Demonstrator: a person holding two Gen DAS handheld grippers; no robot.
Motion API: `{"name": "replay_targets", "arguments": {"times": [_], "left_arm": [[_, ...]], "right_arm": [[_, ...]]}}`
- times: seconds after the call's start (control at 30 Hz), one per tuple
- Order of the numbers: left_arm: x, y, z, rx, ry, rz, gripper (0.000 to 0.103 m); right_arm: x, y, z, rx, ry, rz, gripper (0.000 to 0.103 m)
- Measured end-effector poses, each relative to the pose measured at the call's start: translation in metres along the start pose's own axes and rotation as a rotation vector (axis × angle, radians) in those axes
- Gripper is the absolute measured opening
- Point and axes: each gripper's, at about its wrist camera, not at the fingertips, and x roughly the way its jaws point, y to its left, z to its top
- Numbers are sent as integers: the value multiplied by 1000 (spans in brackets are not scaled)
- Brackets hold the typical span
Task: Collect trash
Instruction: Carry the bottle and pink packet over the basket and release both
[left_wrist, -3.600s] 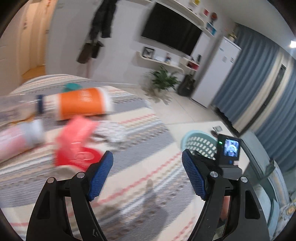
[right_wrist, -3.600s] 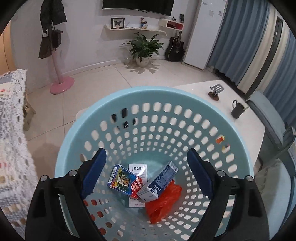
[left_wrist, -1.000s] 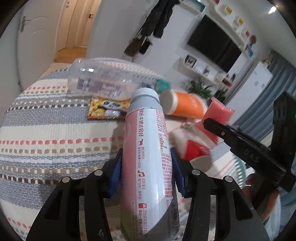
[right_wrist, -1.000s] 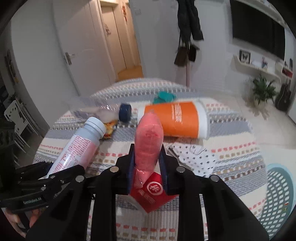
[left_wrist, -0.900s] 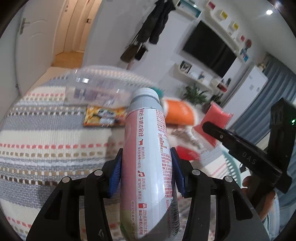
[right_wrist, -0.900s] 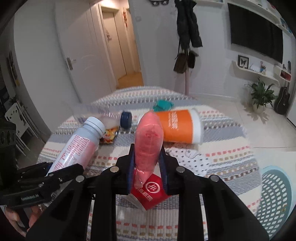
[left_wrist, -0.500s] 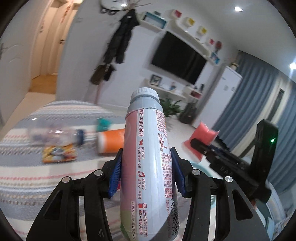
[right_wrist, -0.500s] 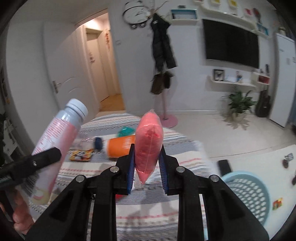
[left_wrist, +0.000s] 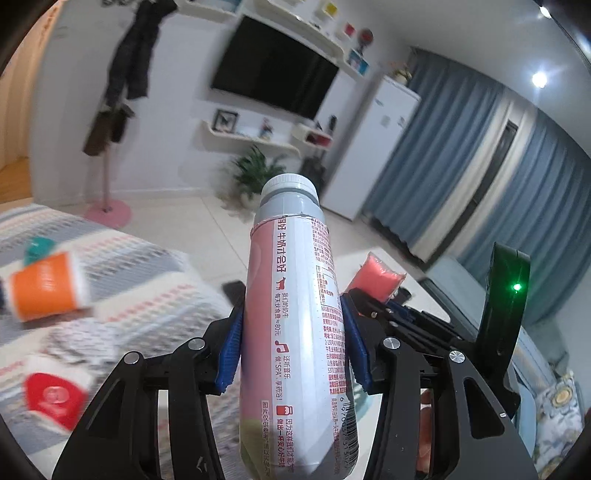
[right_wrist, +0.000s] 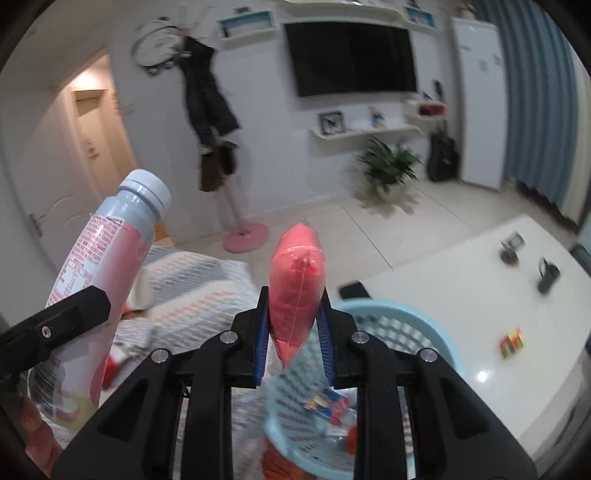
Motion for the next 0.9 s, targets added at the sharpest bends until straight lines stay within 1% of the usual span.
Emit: {"name": "replay_targets", "arguments": {"times": [0.07,0.2,0.37,0.53,0.67,0.73,0.77,0.8,0.9], "left_arm": [[25,-5,-4,-7,42,-33,47],[70,-9,-16,-11,125,-46,47],[110,-8,-37,-33,227,-60,47],[134,-8,-47,-47,277,-44,47],[146,-7,-52,-42,303,-20,48],[146,-6,-53,-52,298,-24,55],[144,-4,-53,-55,296,-27,57],[142,-3,-53,-57,291,-26,60],[133,-1,-52,-53,277,-31,62]], "right_arm": [[10,-23,-9,30,42,-24,21],[39,-52,-28,76,145,-63,21],[62,-71,-52,106,229,-81,21],[70,-83,-68,129,274,-84,21],[74,-88,-69,137,295,-86,22],[75,-91,-70,145,307,-83,22],[75,-92,-70,148,308,-85,24],[75,-93,-70,150,309,-89,28],[70,-93,-70,159,296,-98,49]]}}
